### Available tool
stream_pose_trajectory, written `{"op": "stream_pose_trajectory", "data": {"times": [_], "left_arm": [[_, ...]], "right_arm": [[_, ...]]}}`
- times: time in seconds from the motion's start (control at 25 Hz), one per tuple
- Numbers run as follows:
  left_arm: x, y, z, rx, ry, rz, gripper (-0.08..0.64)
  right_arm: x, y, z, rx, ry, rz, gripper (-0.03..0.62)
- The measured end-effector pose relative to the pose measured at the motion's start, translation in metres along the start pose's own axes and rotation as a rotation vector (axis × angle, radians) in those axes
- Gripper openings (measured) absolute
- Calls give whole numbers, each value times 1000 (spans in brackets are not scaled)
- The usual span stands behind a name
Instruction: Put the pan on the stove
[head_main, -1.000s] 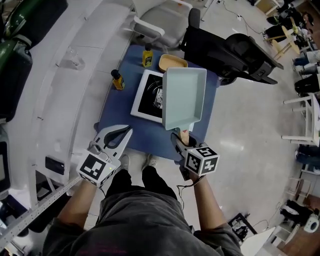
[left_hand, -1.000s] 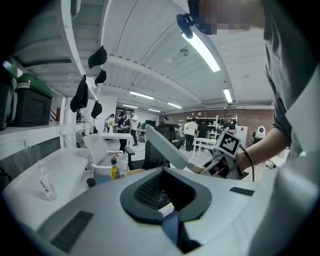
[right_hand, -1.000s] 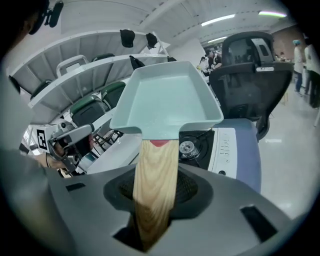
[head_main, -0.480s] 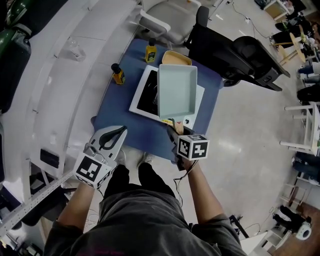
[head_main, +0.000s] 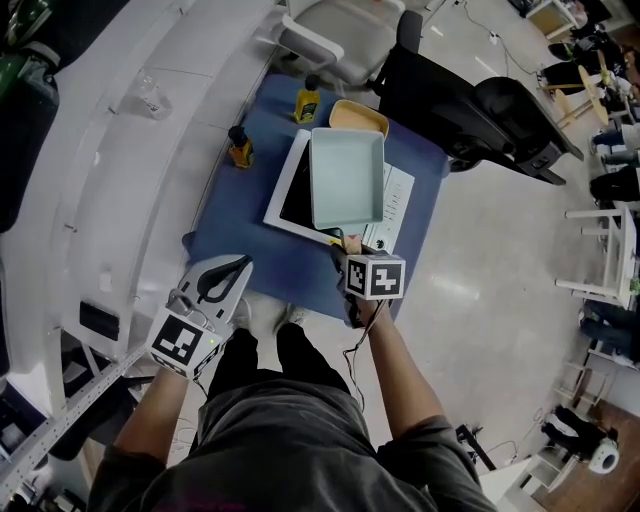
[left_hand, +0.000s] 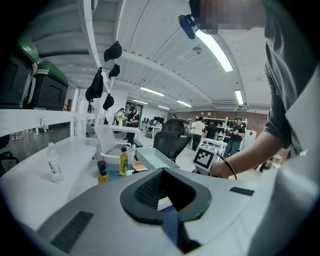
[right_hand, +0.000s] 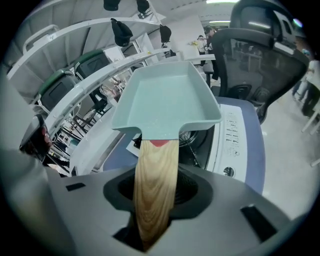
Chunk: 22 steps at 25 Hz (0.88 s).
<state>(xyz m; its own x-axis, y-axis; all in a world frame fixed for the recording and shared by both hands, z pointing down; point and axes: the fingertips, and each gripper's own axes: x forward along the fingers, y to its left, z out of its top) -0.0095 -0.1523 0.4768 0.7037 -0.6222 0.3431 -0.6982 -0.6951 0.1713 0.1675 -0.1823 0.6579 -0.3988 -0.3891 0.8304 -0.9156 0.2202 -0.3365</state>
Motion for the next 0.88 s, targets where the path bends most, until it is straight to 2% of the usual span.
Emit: {"op": "stream_pose_trajectory", "data": {"times": [0.28, 0.88], "left_arm": [[-6, 15, -5, -6, 11, -7, 2], [-9, 28, -10, -25, 7, -14, 2]], "right_arm": [[21, -6, -7, 23, 47, -44, 130], [35, -17, -14, -23, 133, -111, 130]]}}
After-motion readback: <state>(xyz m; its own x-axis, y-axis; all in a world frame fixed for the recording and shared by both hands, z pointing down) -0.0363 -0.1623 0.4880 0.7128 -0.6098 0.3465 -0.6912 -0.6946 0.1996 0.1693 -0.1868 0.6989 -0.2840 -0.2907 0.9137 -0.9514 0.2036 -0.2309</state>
